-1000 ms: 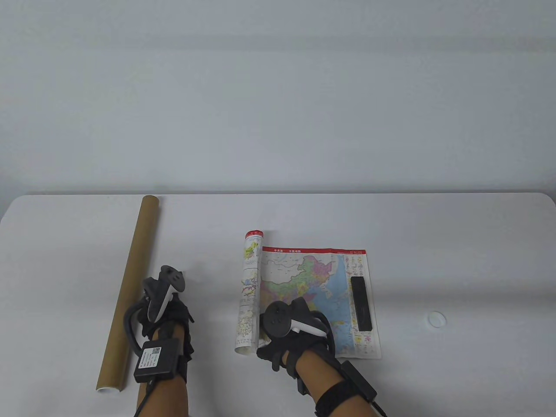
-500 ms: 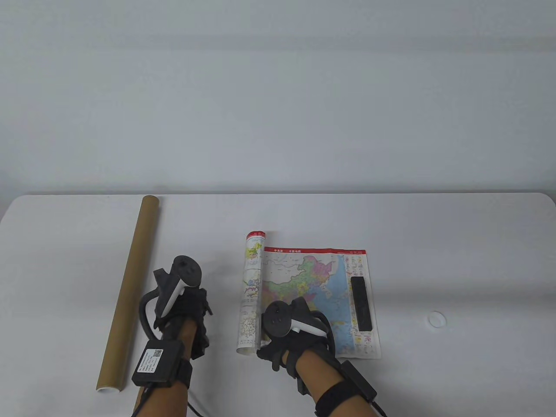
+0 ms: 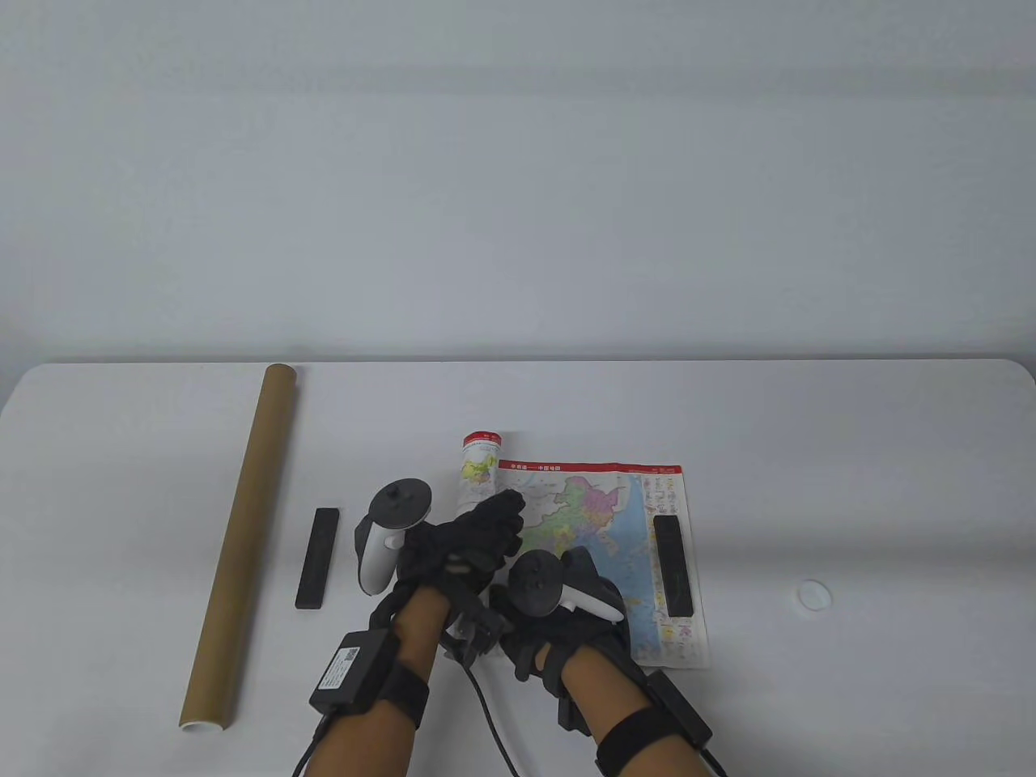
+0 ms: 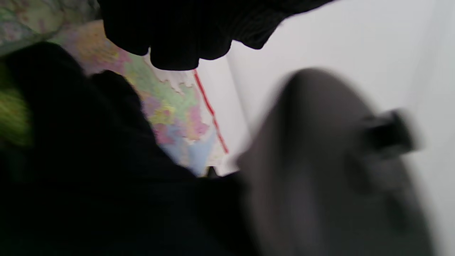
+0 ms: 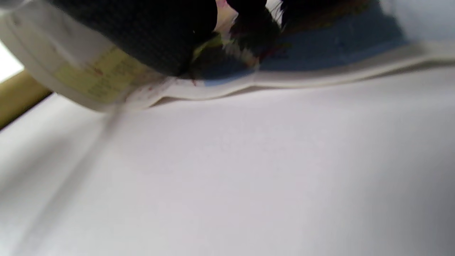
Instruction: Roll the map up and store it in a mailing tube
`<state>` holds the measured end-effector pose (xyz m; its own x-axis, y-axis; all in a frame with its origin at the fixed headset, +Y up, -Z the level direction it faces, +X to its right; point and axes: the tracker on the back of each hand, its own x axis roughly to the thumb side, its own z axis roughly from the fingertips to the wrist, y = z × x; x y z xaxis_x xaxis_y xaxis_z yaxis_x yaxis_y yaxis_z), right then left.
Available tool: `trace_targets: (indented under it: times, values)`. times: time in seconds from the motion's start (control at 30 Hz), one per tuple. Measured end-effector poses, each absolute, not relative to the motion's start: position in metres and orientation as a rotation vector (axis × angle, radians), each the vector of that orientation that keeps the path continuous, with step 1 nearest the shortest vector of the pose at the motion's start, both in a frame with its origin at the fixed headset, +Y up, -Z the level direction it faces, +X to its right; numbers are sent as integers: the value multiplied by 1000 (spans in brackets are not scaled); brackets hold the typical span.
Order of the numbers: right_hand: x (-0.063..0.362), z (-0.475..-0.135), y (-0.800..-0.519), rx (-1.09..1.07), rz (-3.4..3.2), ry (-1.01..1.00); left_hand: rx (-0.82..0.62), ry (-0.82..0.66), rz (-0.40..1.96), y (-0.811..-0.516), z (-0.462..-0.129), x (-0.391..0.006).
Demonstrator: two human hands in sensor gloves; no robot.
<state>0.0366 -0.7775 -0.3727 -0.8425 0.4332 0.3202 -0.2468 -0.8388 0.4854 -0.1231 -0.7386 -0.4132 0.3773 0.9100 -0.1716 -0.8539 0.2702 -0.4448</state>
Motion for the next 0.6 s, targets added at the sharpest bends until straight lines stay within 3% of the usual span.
trace_targets:
  times: [0.33,0.6]
  values:
    - [43,-375,-778,543,2566,589,-517,-141,561,-758,-414,-110]
    - [57,-379,-775,533,2468,555,-555,-96,336,-768,-411,-104]
